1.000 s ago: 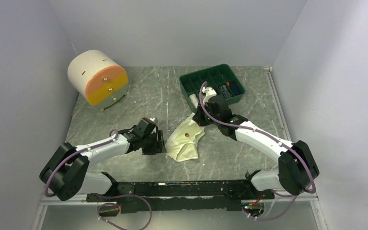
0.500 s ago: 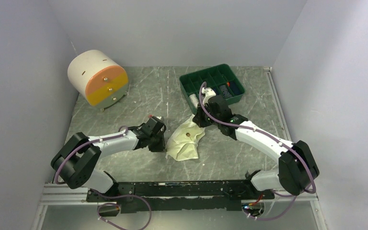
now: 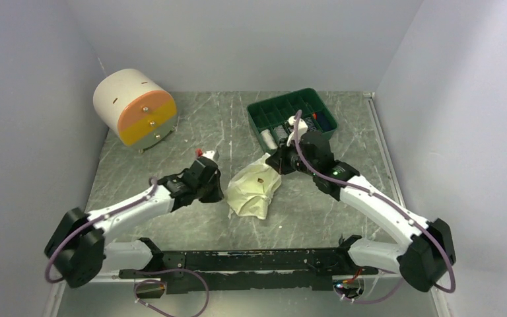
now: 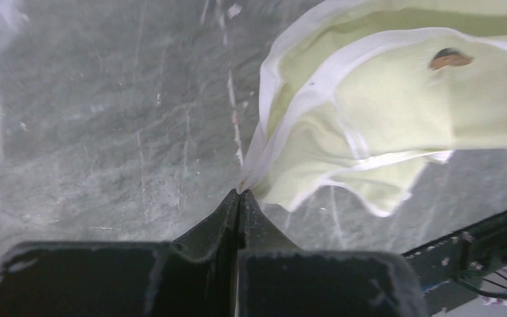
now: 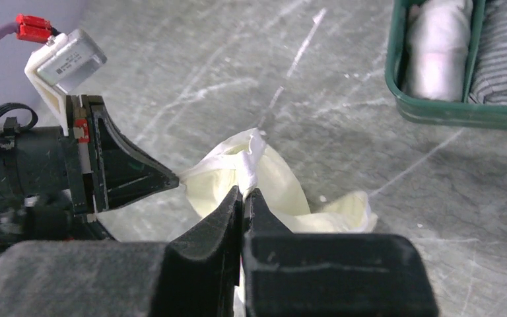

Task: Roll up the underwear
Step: Flatten out the underwear at the center of the board.

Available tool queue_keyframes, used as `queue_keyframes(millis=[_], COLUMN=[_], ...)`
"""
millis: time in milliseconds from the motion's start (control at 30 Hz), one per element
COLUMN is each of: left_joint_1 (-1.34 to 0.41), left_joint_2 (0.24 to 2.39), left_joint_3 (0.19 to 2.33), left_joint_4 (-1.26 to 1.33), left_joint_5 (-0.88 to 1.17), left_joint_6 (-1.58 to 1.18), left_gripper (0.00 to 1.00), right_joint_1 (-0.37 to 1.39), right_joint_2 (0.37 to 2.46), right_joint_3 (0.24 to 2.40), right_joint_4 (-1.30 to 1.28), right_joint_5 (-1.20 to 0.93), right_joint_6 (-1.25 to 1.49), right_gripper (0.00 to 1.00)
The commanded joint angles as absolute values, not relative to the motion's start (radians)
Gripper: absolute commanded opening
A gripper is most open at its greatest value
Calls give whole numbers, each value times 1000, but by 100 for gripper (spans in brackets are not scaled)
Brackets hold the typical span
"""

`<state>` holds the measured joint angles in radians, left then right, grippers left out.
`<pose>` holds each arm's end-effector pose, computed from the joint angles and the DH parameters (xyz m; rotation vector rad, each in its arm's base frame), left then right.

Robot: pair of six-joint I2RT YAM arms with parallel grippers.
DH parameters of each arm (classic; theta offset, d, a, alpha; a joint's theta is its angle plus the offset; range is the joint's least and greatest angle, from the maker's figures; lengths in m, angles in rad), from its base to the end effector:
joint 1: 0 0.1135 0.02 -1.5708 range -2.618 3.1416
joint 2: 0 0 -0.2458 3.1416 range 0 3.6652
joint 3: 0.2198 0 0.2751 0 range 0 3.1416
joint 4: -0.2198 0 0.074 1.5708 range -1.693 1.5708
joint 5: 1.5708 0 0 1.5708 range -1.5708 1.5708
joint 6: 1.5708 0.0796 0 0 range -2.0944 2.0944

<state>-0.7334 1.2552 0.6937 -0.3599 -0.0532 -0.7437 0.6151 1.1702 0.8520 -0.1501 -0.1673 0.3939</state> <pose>0.2225 -0.1948 0.1327 -0.0363 2.5756 -0.5330 0.2651 0.2035 0.2440 -0.3435 2.1002 0.7876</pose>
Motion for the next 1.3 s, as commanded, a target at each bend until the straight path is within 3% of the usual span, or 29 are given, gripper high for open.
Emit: queue_keyframes(millis=[0, 200, 467, 633, 800, 1000, 1100, 1233, 1267], left_joint_1=[-736, -735, -736, -735, -736, -716, -625, -536, -530], left_joint_2=[1115, 962, 775, 769, 934, 1181, 1308, 1403, 1414], left_joint_3=[761, 839, 1032, 1181, 1231, 1098, 1080, 1109, 1113], left_joint_4=[-431, -624, -924, -1104, -1120, -855, -737, -683, -689], left_joint_5=[-128, -208, -280, -296, -263, -268, -211, -155, -144], left_joint_6=[-694, -686, -718, -726, -669, -549, -490, -436, -428], left_gripper=[5, 5, 5, 5, 5, 5, 5, 5, 11], right_joint_1=[612, 612, 615, 615, 615, 602, 561, 517, 513], right_joint_2=[1061, 906, 710, 650, 793, 1062, 1233, 1441, 1475], right_joint_3=[868, 838, 795, 786, 740, 566, 593, 741, 783], right_joint_4=[-131, -153, -177, -348, -462, -49, 124, 70, 30], right_joint_5=[-231, -327, -638, -588, -308, -34, -28, -43, -27], right_joint_6=[470, 563, 765, 852, 924, 979, 902, 774, 744], right_gripper=[4, 3, 0, 0, 0, 3, 4, 14, 17])
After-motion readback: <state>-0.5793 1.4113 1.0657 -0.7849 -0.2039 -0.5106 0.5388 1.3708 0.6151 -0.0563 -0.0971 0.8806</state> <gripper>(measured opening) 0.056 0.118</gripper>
